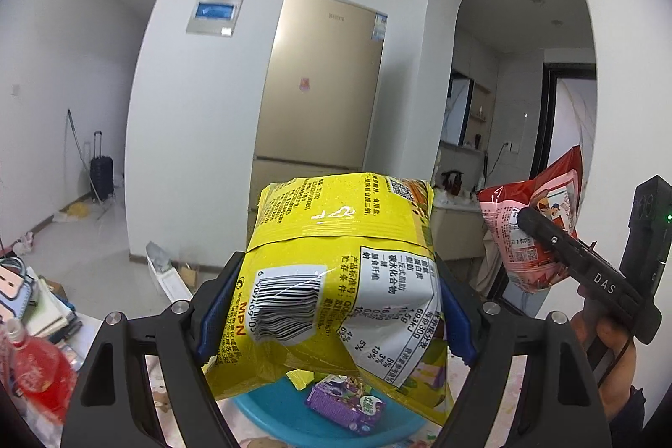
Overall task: Organize snacks
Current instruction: 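Lift the yellow bag and red bag and carry them over the basin, then open both grippers to drop the yellow and red bags into the basin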
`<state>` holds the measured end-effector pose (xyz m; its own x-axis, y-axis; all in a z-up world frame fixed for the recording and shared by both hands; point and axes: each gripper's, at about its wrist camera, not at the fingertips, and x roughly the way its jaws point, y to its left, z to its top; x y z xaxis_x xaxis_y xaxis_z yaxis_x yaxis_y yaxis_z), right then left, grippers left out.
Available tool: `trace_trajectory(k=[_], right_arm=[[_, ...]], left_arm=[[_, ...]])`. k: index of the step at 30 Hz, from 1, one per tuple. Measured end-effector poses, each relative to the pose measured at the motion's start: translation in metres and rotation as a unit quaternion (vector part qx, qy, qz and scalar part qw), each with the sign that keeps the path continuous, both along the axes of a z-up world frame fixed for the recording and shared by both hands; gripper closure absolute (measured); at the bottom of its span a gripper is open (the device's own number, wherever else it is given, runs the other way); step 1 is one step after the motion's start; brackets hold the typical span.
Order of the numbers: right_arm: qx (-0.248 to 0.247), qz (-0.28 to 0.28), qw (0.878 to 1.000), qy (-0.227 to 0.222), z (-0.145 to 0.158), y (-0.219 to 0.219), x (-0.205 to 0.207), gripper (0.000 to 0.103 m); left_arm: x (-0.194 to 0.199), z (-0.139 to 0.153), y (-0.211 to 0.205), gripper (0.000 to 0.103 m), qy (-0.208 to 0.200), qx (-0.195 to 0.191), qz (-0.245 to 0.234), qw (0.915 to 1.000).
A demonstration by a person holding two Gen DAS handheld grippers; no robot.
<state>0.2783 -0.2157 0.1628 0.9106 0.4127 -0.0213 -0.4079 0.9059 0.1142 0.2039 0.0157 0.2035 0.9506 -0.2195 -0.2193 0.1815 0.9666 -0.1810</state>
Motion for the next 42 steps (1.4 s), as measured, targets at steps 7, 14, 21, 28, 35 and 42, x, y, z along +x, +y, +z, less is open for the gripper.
trace_trajectory(k=[7,14,21,28,35,42], right_arm=[[0.013,0.009,0.997,0.080,-0.051,-0.002,0.049,0.031],[0.082,0.035,0.980,0.179,-0.105,-0.021,0.094,0.031],[0.156,0.049,0.953,0.255,-0.148,-0.033,0.120,0.030],[0.162,0.032,0.946,0.278,-0.163,-0.036,0.128,0.027],[0.145,0.023,0.950,0.277,-0.157,-0.031,0.126,0.000],[0.098,0.005,0.966,0.237,-0.129,-0.020,0.113,0.000]], left_arm=[[0.063,-0.055,-0.004,0.020,0.087,0.036,0.008,0.9956],[0.105,-0.110,0.001,0.020,0.164,0.041,0.032,0.9851],[0.131,-0.140,0.032,0.020,0.205,-0.133,-0.010,0.9697],[0.148,-0.159,0.046,0.018,0.234,-0.157,0.024,0.9591],[0.144,-0.155,0.042,0.000,0.206,-0.134,0.033,0.9687],[0.124,-0.128,0.033,0.000,0.169,-0.087,0.043,0.9808]])
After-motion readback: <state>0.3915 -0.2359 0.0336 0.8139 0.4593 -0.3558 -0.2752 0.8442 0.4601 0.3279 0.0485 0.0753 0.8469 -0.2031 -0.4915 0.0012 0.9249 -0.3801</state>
